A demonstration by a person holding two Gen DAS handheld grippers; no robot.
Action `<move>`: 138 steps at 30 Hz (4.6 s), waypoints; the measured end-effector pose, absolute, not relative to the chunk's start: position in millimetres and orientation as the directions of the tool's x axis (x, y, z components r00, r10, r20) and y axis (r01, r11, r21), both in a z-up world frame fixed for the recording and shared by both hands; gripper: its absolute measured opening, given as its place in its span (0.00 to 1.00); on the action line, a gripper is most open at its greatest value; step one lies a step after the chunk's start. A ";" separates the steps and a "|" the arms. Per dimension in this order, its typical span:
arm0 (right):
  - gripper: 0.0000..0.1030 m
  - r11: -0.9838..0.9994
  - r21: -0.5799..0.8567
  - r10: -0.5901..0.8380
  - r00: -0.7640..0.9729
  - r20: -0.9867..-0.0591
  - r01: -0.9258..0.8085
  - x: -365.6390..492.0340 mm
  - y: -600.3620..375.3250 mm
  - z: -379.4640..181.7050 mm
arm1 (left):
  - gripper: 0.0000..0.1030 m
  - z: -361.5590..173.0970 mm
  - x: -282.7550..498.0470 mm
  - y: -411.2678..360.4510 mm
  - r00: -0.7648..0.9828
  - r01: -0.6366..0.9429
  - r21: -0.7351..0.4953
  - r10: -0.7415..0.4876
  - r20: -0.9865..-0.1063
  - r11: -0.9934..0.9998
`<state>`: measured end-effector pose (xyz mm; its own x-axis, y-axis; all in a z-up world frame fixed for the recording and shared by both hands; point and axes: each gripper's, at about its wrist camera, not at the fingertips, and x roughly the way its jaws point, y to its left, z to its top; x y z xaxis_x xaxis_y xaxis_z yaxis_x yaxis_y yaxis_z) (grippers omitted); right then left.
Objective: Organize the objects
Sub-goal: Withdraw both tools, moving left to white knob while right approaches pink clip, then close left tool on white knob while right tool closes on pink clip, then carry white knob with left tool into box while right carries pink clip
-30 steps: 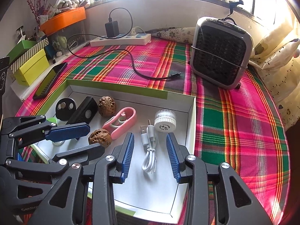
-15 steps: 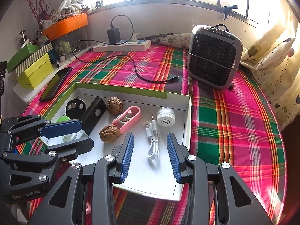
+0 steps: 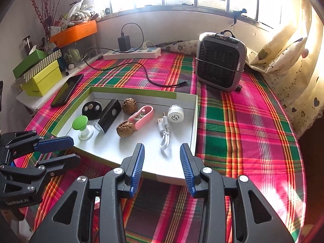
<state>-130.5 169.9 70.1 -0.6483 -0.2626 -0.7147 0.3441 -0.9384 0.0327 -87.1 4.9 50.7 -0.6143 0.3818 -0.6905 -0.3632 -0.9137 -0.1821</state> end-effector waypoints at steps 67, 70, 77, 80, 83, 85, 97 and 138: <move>0.42 -0.891 0.138 -0.379 -0.540 -0.751 0.433 -72.5 129.1 36.9 | 0.21 11.9 -57.8 -21.6 -0.580 -0.306 -0.226 0.369 -0.726 -0.925; 0.42 -0.890 0.138 -0.377 -0.532 -0.758 0.435 -73.1 125.8 32.4 | 0.21 11.8 -58.5 -21.8 -0.578 -0.307 -0.230 0.372 -0.726 -0.924; 0.42 -0.897 0.129 -0.360 -0.527 -0.770 0.423 -74.4 122.5 25.9 | 0.21 11.6 -59.2 -21.3 -0.578 -0.304 -0.231 0.372 -0.727 -0.924; 0.42 -0.899 0.123 -0.354 -0.533 -0.769 0.420 -73.7 122.4 26.1 | 0.21 11.8 -59.4 -21.8 -0.578 -0.305 -0.230 0.372 -0.726 -0.924; 0.42 -0.902 0.108 -0.343 -0.543 -0.766 0.418 -71.9 121.2 25.8 | 0.21 11.6 -60.4 -21.4 -0.578 -0.305 -0.230 0.372 -0.726 -0.924; 0.42 -0.904 0.100 -0.337 -0.549 -0.765 0.415 -71.7 120.7 25.3 | 0.21 11.4 -60.7 -21.3 -0.579 -0.303 -0.230 0.370 -0.727 -0.925; 0.27 -0.916 0.052 -0.295 -0.577 -0.762 0.399 -69.7 123.8 24.5 | 0.21 11.5 -59.4 -19.0 -0.587 -0.299 -0.210 0.353 -0.728 -0.931; 0.18 -0.917 0.064 -0.301 -0.579 -0.758 0.394 -69.1 126.0 24.7 | 0.21 12.4 -59.7 -18.9 -0.592 -0.291 -0.204 0.343 -0.729 -0.935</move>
